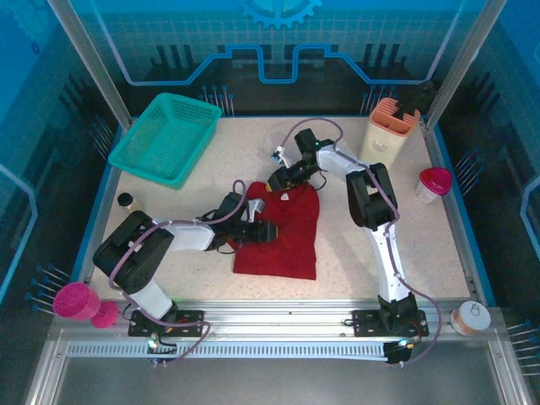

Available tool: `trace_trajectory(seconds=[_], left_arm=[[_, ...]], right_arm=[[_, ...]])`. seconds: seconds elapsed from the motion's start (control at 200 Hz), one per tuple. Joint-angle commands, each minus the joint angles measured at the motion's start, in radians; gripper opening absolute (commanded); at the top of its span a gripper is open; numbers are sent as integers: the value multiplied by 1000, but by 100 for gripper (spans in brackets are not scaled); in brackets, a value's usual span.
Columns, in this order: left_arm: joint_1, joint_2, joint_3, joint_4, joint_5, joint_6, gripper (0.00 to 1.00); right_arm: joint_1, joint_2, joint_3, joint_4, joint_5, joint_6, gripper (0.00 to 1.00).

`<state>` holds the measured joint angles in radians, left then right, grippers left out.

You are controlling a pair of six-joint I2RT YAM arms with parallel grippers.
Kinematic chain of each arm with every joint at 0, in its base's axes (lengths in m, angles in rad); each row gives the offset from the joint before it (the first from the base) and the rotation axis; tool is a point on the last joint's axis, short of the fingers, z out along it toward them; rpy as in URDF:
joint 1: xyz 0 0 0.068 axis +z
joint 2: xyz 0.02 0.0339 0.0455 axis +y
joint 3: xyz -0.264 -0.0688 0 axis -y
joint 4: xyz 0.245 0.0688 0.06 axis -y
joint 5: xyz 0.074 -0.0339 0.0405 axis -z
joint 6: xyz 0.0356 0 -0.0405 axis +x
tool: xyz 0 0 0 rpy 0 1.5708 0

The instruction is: Fold the inside-out t-shirt

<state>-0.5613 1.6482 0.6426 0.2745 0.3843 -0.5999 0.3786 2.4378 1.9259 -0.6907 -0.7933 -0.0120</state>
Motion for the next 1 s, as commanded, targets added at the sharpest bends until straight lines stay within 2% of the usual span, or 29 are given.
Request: trace_trajectory(seconds=[0.0,0.11,0.14,0.21,0.27,0.385,0.435,0.5,0.545,0.68,0.771,0.821,0.936,0.996], left_arm=[[-10,51,-54,-95,20,7,48],[-11,66,-56,-99,31,19,48],[-11,71,-51,-112,41,24,48],[-11,73,-60,-118,47,22,48],[-11,72,-70,-115,47,15,48],[-6,67,-52,-209,28,3,49],[-7,65,-42,-240,36,-10,50],[-8,59,-40,-251,50,-34,50],[-8,51,-40,-262,53,-50,50],[-9,-4,-66,-329,14,-102,50],[-9,-36,-99,-338,13,-123,50],[-11,-53,-115,-345,13,-128,50],[-14,-78,-150,-330,4,-132,51],[-12,-84,-156,-337,12,-130,51]], right_arm=[[2,40,6,18,-80,40,48],[2,35,-19,62,-118,26,47],[0,33,-26,84,-135,26,39],[-8,15,-56,174,-170,54,14],[-16,-15,-103,284,-179,99,0],[-34,-94,-216,534,-130,204,0],[-35,-106,-234,582,-83,217,0],[-27,-145,-243,587,20,186,0],[-14,-158,-249,569,139,191,0],[33,-175,-259,546,409,183,0],[64,-196,-296,583,517,162,0],[76,-197,-291,586,523,136,11],[88,-216,-299,604,572,116,23],[78,-277,-345,642,576,149,28]])
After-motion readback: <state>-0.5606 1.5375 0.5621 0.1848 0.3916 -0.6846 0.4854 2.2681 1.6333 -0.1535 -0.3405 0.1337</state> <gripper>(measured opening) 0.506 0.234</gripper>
